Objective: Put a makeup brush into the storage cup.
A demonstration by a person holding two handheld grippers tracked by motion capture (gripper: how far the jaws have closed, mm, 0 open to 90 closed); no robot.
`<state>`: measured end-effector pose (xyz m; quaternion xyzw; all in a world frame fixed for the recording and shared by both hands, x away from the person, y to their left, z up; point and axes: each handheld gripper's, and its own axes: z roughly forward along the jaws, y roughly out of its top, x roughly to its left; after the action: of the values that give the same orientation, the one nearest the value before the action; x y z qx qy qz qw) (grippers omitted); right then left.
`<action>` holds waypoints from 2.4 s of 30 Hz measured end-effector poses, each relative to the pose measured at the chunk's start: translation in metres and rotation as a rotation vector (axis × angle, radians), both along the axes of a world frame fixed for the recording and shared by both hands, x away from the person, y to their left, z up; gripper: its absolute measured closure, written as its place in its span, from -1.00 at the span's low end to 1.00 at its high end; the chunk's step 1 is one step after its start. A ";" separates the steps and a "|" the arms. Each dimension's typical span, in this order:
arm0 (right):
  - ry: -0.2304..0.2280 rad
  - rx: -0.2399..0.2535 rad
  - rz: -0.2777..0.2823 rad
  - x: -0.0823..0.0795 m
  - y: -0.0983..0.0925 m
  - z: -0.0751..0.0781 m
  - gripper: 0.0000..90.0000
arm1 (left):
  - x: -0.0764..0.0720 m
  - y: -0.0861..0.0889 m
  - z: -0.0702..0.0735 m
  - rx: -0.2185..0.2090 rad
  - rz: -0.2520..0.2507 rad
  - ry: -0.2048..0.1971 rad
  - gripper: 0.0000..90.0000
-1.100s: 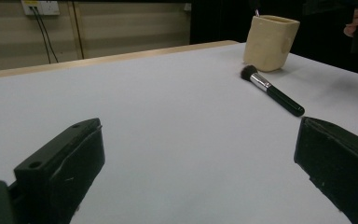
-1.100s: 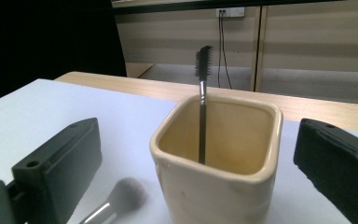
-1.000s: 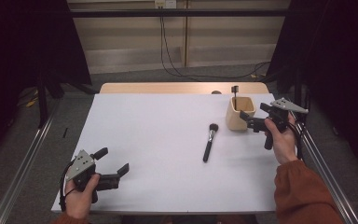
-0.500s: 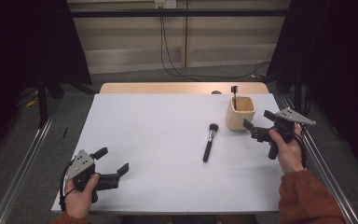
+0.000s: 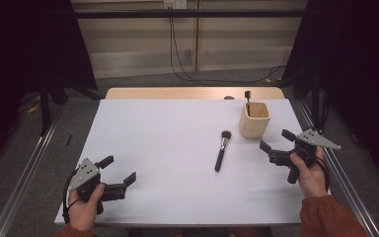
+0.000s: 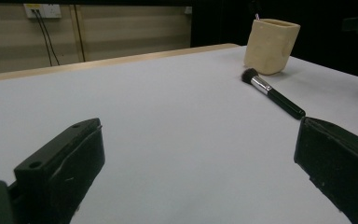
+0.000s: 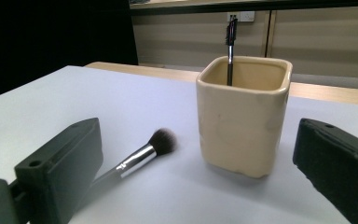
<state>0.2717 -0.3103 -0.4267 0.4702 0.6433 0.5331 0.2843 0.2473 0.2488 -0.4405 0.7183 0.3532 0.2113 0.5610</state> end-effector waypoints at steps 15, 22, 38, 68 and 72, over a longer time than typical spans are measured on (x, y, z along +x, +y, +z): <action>0.010 -0.014 -0.012 -0.033 -0.004 -0.012 -0.98 | 0.000 0.004 -0.001 -0.005 0.008 0.007 -0.96; 0.028 -0.041 -0.006 -0.052 -0.007 -0.019 -0.99 | -0.003 0.006 0.001 -0.002 0.014 -0.006 -0.96; 0.032 -0.048 0.006 -0.068 -0.012 -0.024 -0.99 | -0.008 0.009 0.003 -0.015 0.018 -0.012 -0.96; 0.010 -0.046 0.052 -0.054 0.000 -0.019 -1.00 | -0.002 0.009 0.001 -0.004 0.021 0.002 -0.96; -0.008 -0.026 0.059 -0.049 0.003 -0.016 -0.99 | -0.003 0.010 0.001 -0.010 0.024 0.002 -0.96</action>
<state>0.2230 -0.3073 -0.4426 0.4453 0.6627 0.5345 0.2772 0.2446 0.2586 -0.4392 0.7115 0.3632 0.2154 0.5616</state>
